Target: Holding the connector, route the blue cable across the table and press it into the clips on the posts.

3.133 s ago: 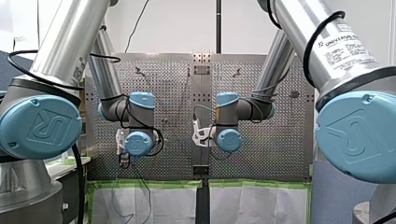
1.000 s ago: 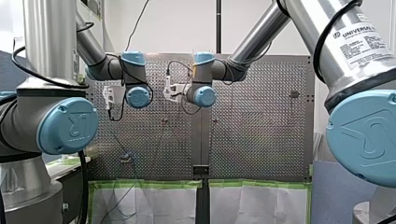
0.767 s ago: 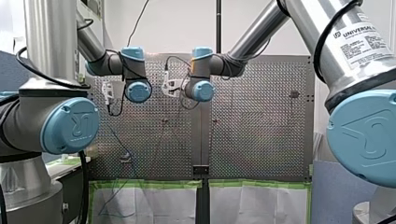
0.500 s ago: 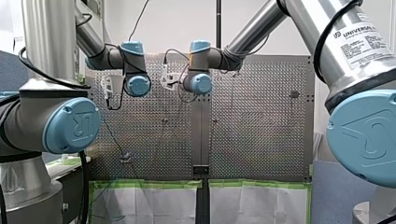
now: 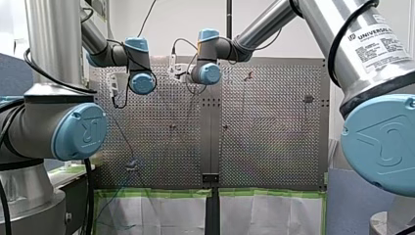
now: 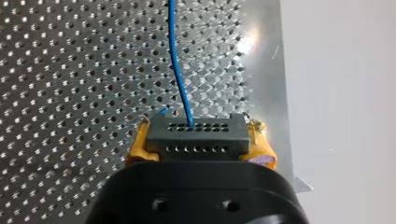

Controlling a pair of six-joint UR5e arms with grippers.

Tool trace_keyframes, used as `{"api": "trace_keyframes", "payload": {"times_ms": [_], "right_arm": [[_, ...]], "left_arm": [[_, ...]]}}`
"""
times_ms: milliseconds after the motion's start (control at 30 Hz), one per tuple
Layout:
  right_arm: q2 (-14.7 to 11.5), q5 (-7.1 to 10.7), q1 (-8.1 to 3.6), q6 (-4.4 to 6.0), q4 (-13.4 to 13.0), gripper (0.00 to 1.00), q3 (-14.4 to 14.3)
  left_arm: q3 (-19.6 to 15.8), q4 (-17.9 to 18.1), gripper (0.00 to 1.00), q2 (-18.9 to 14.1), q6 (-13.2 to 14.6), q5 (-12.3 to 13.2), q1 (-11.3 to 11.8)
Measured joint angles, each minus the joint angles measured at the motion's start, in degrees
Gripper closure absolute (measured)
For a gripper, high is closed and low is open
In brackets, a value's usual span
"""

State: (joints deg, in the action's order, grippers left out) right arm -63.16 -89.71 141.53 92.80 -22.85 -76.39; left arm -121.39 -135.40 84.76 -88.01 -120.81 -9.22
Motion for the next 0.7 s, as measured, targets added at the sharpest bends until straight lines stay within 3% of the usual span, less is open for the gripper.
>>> {"api": "trace_keyframes", "payload": {"times_ms": [267,433,700], "right_arm": [[0.2,1.67,-0.47,2.27,1.1,1.00,4.1],[0.4,2.16,-0.96,3.62,1.2,1.00,6.9],[2.4,2.62,-1.19,4.18,1.8,1.00,11.1]], "left_arm": [[3.5,-2.3,1.00,0.5,-0.3,0.6,2.0],[4.6,-2.7,1.00,1.3,-1.1,2.5,4.1],[5.0,-1.3,1.00,2.3,-2.3,6.5,7.7]]}}
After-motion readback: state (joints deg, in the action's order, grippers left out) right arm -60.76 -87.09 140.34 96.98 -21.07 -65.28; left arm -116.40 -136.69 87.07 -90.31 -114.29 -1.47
